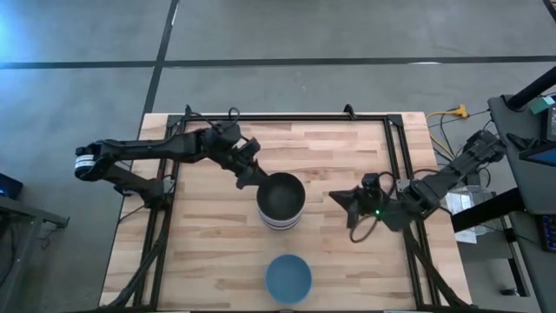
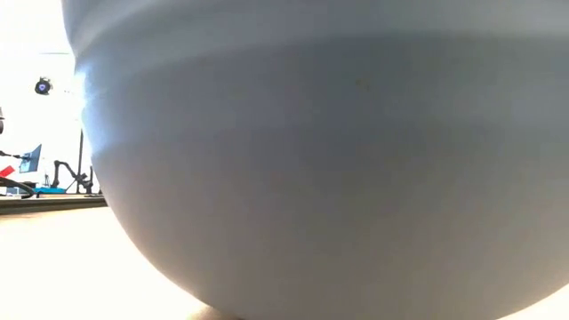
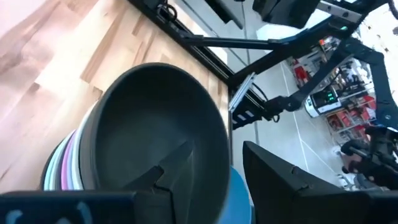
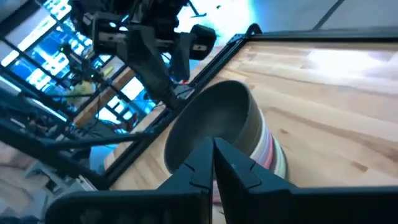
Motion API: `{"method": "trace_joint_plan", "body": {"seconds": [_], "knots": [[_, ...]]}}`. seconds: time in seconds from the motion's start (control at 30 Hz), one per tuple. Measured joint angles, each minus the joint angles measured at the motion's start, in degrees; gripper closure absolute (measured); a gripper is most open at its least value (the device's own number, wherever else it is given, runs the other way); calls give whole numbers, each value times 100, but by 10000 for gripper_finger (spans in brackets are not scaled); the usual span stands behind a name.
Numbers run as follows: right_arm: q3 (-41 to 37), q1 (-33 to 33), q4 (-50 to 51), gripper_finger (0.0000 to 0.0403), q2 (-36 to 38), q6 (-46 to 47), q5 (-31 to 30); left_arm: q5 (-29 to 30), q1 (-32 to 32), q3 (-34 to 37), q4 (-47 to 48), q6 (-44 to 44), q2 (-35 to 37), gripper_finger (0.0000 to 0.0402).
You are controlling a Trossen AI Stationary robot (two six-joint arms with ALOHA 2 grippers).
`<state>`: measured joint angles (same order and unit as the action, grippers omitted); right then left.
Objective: Nest bowls inside each other
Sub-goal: Stack the black bowl into the white bowl
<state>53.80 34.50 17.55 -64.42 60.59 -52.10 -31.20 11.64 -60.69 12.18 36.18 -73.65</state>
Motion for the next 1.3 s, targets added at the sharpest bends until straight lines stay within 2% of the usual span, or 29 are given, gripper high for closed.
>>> {"method": "trace_joint_plan", "body": {"seconds": [0.2,0.37,0.5,0.73,0.9,1.13,1.3], "knots": [[-4,-943,-320,394,-192,-221,1299,-29,2,-9,-511,102,-479,279],[-3,-1617,-1082,394,-526,-789,2155,-337,4,-33,-1078,389,-784,279],[-2,-2004,-1358,394,-848,-815,2732,-413,4,-31,-1071,414,-783,279],[-2,-2262,-1359,394,-1390,-407,3079,-540,-30,-1,-1009,603,-454,279],[10,-2229,-1357,394,-1400,-396,3289,-558,-208,115,-918,705,-141,279],[17,-2227,-1358,394,-1048,-648,3249,-540,-701,661,-505,742,121,279],[20,-2368,-1349,394,-1013,-784,2888,-319,-847,887,-555,1001,133,279]]}}
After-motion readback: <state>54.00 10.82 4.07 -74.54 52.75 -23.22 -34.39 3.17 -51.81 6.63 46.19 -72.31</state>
